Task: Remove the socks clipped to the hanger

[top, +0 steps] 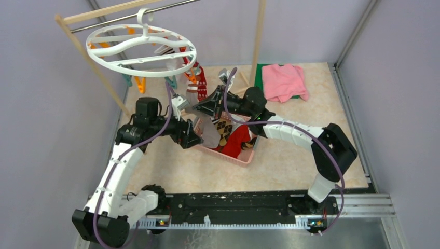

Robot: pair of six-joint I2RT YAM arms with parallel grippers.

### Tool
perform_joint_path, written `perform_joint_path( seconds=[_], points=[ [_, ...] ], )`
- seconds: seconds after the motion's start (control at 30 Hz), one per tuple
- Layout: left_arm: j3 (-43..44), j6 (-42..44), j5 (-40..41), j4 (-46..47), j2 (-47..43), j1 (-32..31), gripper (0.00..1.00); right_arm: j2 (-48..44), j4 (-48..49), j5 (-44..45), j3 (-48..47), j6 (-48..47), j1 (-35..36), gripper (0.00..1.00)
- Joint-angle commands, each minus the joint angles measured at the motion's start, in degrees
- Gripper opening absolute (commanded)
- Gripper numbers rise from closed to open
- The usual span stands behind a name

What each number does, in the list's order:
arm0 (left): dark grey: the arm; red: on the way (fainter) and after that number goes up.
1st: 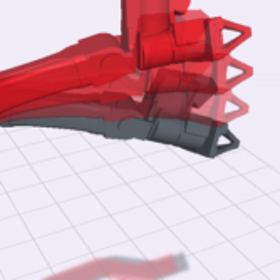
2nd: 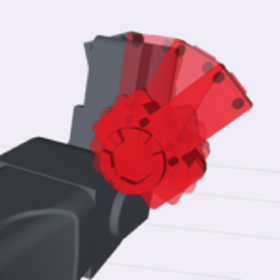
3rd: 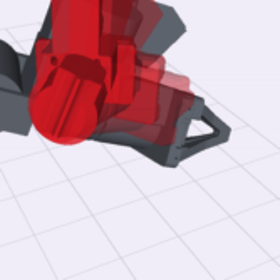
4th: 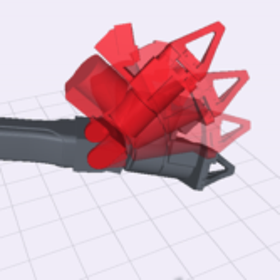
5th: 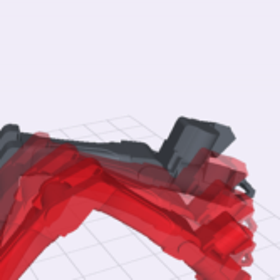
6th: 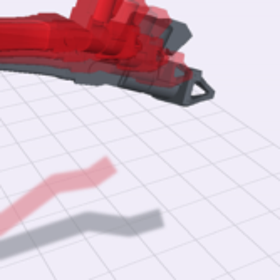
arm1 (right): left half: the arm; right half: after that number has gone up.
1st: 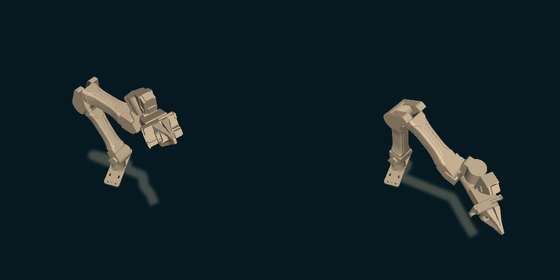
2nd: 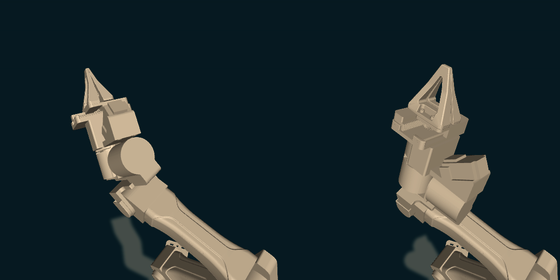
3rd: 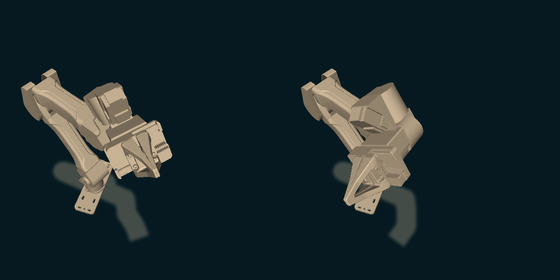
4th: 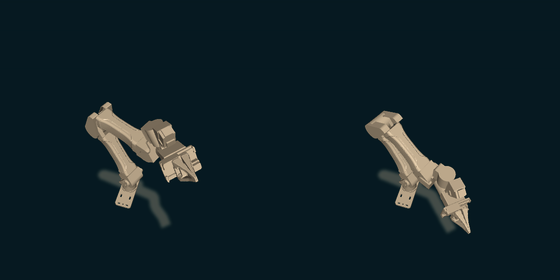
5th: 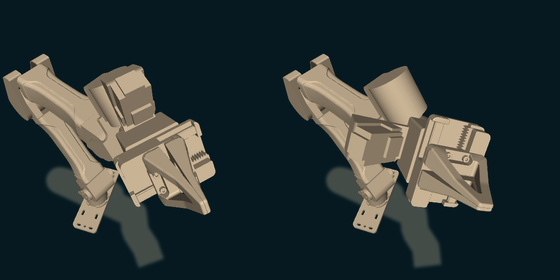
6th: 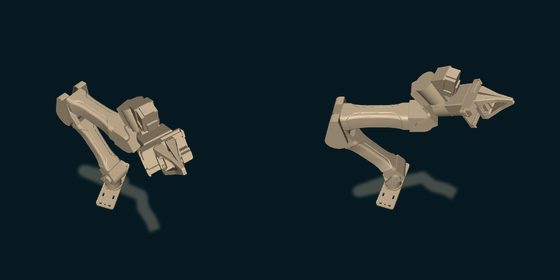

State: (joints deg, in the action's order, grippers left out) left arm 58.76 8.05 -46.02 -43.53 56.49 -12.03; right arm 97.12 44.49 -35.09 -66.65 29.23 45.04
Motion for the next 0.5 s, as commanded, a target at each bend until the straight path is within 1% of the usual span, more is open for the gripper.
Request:
perform_joint_path(
  seconds=[0.0,0.17,0.27,0.37,0.47],
  points=[
    [2.6,-1.0,3.0,2.1,-1.9,0.3,0.99,-3.4,2.5,1.8,0.0,3.4,3.2,0.0],
    [2.2,0.1,7.8,2.6,-2.9,0.3,0.99,-3.6,4.5,2.7,-0.2,7.6,4.5,0.0],
    [1.3,0.6,9.2,3.4,-3.7,0.3,0.99,-3.4,5.3,2.5,-0.4,9.8,4.9,0.0],
    [1.1,0.3,9.1,4.0,-3.9,0.3,0.91,-2.9,5.5,1.8,-0.9,11.9,5.3,0.0],
    [1.3,-0.2,8.0,3.9,-3.8,0.3,0.84,-1.8,7.8,1.2,-0.7,14.7,5.6,0.0]
  ],
)
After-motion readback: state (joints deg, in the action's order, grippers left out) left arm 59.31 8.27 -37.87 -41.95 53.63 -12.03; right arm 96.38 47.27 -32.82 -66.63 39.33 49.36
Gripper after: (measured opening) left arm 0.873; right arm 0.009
